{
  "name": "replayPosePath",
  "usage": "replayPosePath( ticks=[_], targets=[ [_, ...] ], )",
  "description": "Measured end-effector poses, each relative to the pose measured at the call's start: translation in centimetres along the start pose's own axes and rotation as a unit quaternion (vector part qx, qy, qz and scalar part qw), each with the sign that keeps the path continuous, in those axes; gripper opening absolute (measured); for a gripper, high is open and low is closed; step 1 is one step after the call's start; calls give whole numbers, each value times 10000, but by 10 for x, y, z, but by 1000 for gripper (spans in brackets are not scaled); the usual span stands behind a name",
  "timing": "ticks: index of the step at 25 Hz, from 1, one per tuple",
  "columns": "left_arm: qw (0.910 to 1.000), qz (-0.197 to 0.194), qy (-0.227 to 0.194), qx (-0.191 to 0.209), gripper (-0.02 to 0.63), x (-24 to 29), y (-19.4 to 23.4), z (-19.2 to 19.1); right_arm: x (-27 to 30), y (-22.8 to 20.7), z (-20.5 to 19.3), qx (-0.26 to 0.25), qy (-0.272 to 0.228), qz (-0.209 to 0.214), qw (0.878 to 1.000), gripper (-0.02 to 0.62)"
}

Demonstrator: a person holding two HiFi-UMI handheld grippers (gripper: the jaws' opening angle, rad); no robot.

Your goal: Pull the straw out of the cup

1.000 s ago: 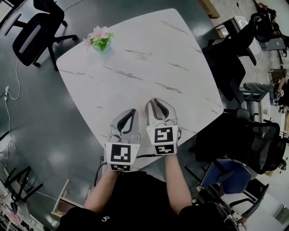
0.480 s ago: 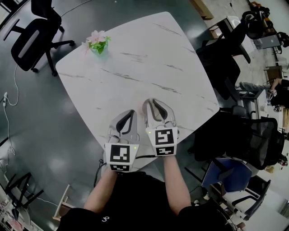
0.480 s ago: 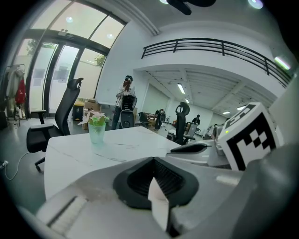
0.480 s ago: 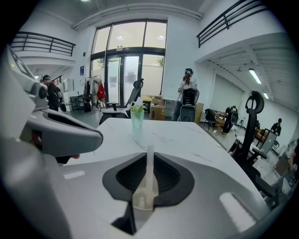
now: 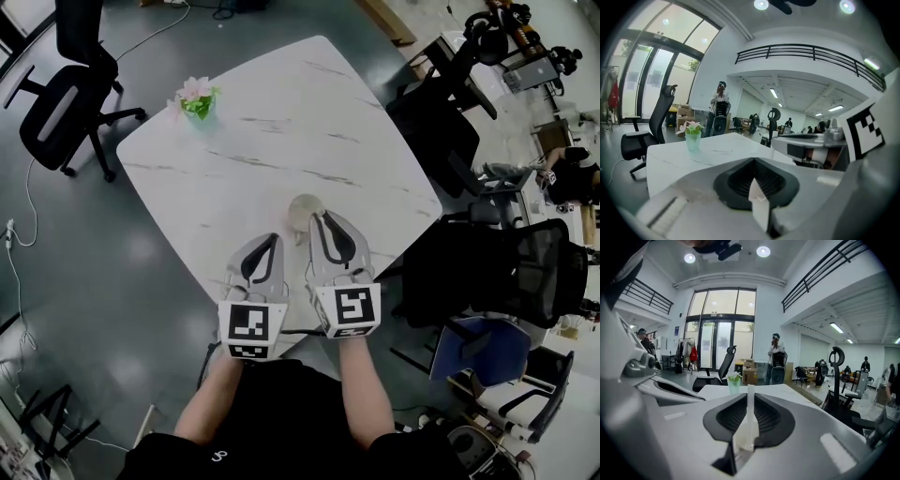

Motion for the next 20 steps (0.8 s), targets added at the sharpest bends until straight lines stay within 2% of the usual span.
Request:
replayPosePath(
  ticks=[3, 8, 20],
  targets=[
    [9999, -95, -56, 74, 2, -14, -7, 1, -21, 5, 10, -95, -229, -172, 9995, 49],
    [9994, -214, -173, 228, 0, -40, -13, 3, -52, 17, 19, 118, -557, -354, 9978, 49],
    [9952, -473, -616, 591, 2, -103, -28, 15, -127, 46, 26, 993, -1172, -666, 9859, 48]
  ],
)
Point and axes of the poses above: the fingertips, and each gripper's own axes: x forward along the fingers, y to its left, z out of its top, the point moved 2 cm from there along -x, backward along the fingers, and after that the axes turned 2 degrees about -x, right-handed, at the moved point
